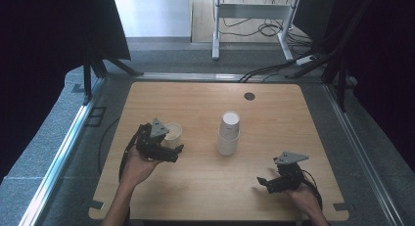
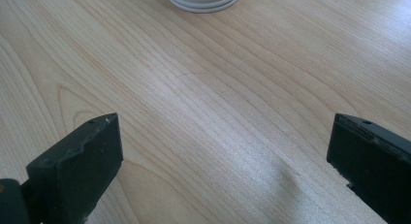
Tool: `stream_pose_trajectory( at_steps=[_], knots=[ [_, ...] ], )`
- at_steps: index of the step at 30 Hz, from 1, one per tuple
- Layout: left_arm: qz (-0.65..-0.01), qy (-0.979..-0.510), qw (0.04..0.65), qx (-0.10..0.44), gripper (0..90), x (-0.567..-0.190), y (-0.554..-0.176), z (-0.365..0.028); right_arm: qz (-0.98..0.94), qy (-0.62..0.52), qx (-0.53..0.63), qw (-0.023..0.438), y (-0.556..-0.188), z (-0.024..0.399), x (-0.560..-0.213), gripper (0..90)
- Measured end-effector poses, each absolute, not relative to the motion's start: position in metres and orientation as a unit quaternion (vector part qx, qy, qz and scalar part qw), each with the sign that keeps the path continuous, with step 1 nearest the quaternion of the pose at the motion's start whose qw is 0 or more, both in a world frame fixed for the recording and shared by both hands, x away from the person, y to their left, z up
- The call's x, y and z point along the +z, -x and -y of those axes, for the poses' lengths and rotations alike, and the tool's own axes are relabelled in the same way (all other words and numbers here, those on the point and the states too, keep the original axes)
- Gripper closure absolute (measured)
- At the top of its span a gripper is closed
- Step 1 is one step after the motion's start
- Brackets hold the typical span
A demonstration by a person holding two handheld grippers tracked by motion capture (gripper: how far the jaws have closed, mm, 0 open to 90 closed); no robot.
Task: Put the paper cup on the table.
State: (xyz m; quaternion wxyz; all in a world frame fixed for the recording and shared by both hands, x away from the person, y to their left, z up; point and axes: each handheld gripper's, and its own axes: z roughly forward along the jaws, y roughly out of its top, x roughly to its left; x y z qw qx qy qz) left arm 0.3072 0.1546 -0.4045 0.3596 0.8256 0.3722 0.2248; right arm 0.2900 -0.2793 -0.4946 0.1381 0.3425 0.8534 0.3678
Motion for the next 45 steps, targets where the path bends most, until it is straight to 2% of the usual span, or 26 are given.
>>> stream_pose_trajectory(
  at_steps=[12, 27, 36, 45],
  knots=[
    [-0.355, -0.818, 0.388, 0.235, 0.0, -0.416, -0.281, -0.152, -0.859, -0.336, 0.361, 0.138, -0.289, 0.277, -0.495, 0.0],
    [-0.37, -0.807, 0.406, 0.215, 0.0, -0.453, -0.267, -0.147, -0.861, -0.338, 0.354, 0.137, -0.284, 0.276, -0.497, 0.0],
    [-0.386, -0.812, 0.396, 0.186, 0.0, -0.483, -0.264, -0.143, -0.864, -0.342, 0.345, 0.132, -0.281, 0.279, -0.502, 0.0],
    [-0.388, -0.832, 0.362, 0.161, 0.0, -0.504, -0.262, -0.135, -0.866, -0.347, 0.337, 0.126, -0.282, 0.279, -0.507, 0.0]
  ],
)
